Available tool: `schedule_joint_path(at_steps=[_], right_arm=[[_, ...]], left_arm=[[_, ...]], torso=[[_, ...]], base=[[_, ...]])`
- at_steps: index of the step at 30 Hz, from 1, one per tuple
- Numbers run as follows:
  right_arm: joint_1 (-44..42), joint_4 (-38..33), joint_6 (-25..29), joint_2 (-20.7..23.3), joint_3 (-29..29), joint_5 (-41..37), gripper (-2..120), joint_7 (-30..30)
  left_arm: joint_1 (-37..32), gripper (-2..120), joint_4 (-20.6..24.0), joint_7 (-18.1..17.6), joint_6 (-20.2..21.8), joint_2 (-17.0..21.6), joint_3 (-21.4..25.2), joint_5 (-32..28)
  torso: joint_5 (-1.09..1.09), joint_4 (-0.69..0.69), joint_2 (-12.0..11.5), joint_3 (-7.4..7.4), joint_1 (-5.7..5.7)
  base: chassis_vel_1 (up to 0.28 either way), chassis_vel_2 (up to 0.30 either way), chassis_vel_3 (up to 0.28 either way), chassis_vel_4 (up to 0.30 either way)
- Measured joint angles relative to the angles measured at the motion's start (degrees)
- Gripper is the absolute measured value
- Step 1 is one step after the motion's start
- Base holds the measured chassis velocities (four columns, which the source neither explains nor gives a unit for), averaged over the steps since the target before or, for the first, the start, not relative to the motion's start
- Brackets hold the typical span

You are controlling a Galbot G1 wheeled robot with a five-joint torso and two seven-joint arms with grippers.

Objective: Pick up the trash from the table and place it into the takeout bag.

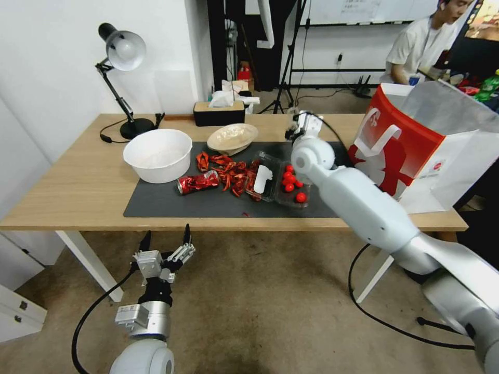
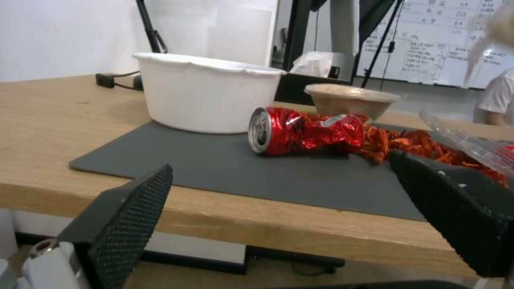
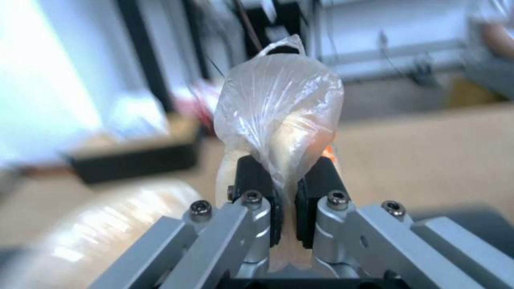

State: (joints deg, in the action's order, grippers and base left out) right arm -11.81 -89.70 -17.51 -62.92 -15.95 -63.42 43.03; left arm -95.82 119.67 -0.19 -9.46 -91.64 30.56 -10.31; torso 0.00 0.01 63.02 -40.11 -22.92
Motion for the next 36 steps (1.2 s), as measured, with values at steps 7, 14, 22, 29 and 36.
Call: schedule_joint_path(at_steps=[7,14,22,29,36], right_arm=[[-0.3,-13.2,1.1,5.3,6.4,-0.6,3,-1.5],[-0.3,-16.1,0.7,8.3,11.9,-0.7,3,-0.3],[-2.2,-14.8,-3.2,16.2,21.6,0.1,3,3.4],[-9.7,-14.2,-8.7,20.4,27.6,0.6,3,6.0],[-16.6,-14.1,-11.6,21.7,29.7,0.5,3,7.5]], left_arm=[[-0.1,100,0.0,0.0,0.0,-0.1,-0.3,0.5],[-0.3,100,0.1,0.1,0.0,-0.1,-0.5,0.8],[-0.4,100,0.2,0.3,0.0,-0.4,-1.4,1.4],[-0.7,100,0.4,0.5,0.0,-0.5,-2.0,2.0],[-1.6,100,0.7,0.7,-0.7,-0.5,-2.3,2.4]], torso=[[0.00,0.00,0.0,0.01,0.00],[0.00,0.00,0.0,0.01,0.00],[0.00,-0.02,0.0,0.01,0.00],[0.02,0.00,0.0,0.00,0.00],[0.00,-0.01,0.0,0.00,0.00]], base=[[0.000,0.000,0.000,0.000],[0.000,0.000,0.000,0.000],[0.000,0.000,0.000,0.000],[0.000,0.000,0.000,0.000],[0.000,0.000,0.000,0.000]])
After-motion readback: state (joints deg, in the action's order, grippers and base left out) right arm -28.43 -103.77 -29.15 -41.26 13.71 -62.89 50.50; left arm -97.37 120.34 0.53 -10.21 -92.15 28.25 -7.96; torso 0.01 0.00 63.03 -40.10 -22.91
